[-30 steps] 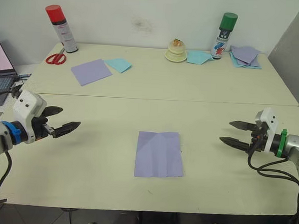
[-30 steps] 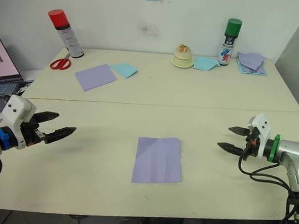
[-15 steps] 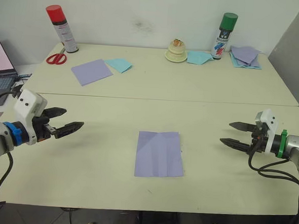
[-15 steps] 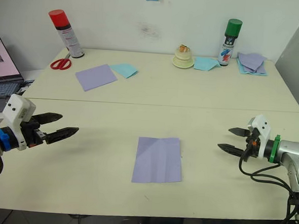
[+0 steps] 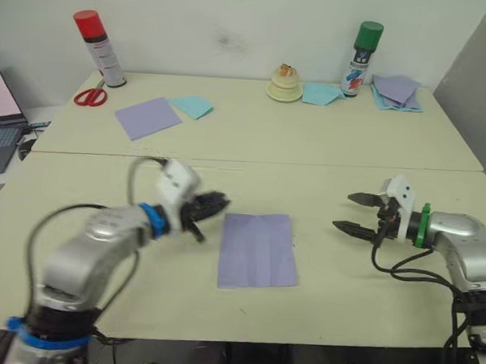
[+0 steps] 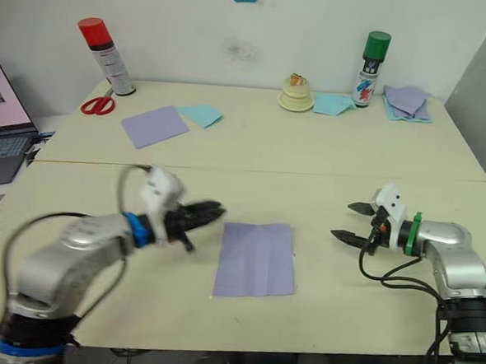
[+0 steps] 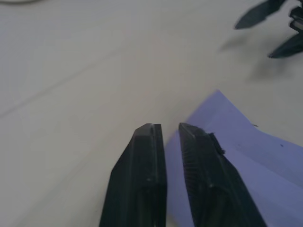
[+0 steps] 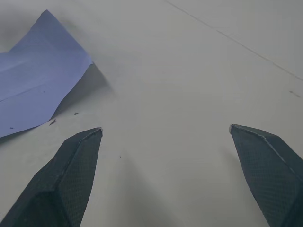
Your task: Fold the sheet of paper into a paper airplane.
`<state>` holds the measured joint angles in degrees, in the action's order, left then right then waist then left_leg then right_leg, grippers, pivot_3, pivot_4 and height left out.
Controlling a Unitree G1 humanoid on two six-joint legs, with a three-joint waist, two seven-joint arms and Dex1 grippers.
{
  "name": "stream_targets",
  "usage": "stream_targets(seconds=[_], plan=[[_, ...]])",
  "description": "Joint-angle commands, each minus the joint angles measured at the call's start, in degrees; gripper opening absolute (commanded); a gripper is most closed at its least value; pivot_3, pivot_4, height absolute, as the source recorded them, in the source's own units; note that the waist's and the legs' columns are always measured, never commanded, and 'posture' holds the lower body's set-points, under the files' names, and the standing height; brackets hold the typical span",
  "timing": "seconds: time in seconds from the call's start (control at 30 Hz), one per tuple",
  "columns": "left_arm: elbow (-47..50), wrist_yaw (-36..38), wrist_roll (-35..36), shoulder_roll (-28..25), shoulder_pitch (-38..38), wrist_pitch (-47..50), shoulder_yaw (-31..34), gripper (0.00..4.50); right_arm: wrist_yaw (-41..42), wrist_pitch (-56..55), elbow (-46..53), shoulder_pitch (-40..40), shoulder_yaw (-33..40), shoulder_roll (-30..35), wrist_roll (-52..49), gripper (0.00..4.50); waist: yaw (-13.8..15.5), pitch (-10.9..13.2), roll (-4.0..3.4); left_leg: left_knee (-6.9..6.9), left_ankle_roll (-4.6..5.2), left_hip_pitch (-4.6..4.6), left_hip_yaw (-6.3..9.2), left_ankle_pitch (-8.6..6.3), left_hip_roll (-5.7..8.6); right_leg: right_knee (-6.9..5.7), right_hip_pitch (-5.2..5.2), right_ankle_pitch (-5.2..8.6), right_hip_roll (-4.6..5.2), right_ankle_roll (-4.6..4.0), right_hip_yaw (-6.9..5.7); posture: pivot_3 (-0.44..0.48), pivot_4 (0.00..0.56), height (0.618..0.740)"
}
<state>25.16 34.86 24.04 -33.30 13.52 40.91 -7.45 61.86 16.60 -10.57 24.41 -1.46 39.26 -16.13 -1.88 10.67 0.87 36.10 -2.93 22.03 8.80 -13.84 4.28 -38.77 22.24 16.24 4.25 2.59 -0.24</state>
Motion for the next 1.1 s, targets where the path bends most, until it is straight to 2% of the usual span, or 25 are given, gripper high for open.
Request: stream_targets(seconds=[0.03, 0.1, 0.2, 0.57, 0.73, 0.87, 1.1], plan=[[-1.1, -0.6, -3.0, 2.0, 0.4, -3.8, -2.0, 0.04, -2.1, -3.3, -0.5, 1.9, -0.5, -1.2, 2.4, 4.50, 0.1, 0.0, 0.00, 0.00, 0.00, -0.01, -0.01, 0.00, -0.01, -0.04, 0.02, 0.00, -0.01, 0.00, 0.02, 0.000, 0.150, 0.740], [-3.3, 0.0, -4.3, 2.6, 0.2, -5.2, -3.4, 0.04, -2.9, -4.6, -1.3, 1.9, -0.8, -2.1, 3.3, 4.50, 0.1, 0.0, -0.01, 0.02, 0.00, -0.01, 0.02, 0.00, -0.01, -0.11, 0.03, 0.00, -0.02, -0.01, 0.01, 0.000, 0.150, 0.740], [-6.9, 2.6, -7.1, 1.6, -1.4, -8.3, -6.2, 0.00, -4.0, -6.0, -2.0, 2.2, -1.4, -3.9, 3.9, 3.95, 0.1, 0.0, -0.01, 0.02, 0.10, -0.08, -0.01, -0.05, 0.01, -0.11, -0.02, 0.00, -0.04, -0.01, 0.07, 0.000, 0.150, 0.740], [-16.7, 5.0, -11.2, 2.2, -2.8, -12.3, -7.7, 0.00, -5.8, -11.8, -5.6, 4.5, -6.9, -9.7, 9.5, 0.01, 0.2, -0.1, -0.02, 0.02, 0.18, -0.23, 0.00, -0.10, 0.01, -0.12, -0.04, -0.01, -0.10, 0.02, 0.57, 0.000, 0.150, 0.740], [-18.1, 5.5, -12.1, 2.2, -3.1, -13.5, -7.7, 0.00, -3.5, -12.5, -4.1, 2.6, -11.1, -10.6, 11.4, 0.01, 0.2, -0.1, -0.03, 0.00, 0.20, -0.32, -0.08, -0.11, -0.01, -0.17, -0.04, -0.01, -0.13, 0.02, 0.69, 0.000, 0.150, 0.740], [-18.7, 5.6, -11.8, 2.6, -3.3, -14.0, -7.1, 0.00, 0.7, -8.0, 0.7, 0.4, -13.2, -10.7, 8.4, 0.01, 0.2, -0.3, -0.03, 0.00, 0.21, -0.34, -0.10, -0.11, -0.01, -0.17, -0.05, -0.01, -0.13, 0.03, 0.74, 0.000, 0.150, 0.740], [-19.3, 5.6, -11.9, 2.8, -3.2, -14.4, -6.8, 0.00, 1.2, 1.6, 6.5, -0.2, -12.0, -13.9, 2.6, 0.01, 0.1, -0.4, -0.03, 0.00, 0.22, -0.40, -0.10, -0.12, -0.05, -0.18, -0.08, -0.01, -0.18, 0.03, 0.79, 0.000, 0.150, 0.740]])
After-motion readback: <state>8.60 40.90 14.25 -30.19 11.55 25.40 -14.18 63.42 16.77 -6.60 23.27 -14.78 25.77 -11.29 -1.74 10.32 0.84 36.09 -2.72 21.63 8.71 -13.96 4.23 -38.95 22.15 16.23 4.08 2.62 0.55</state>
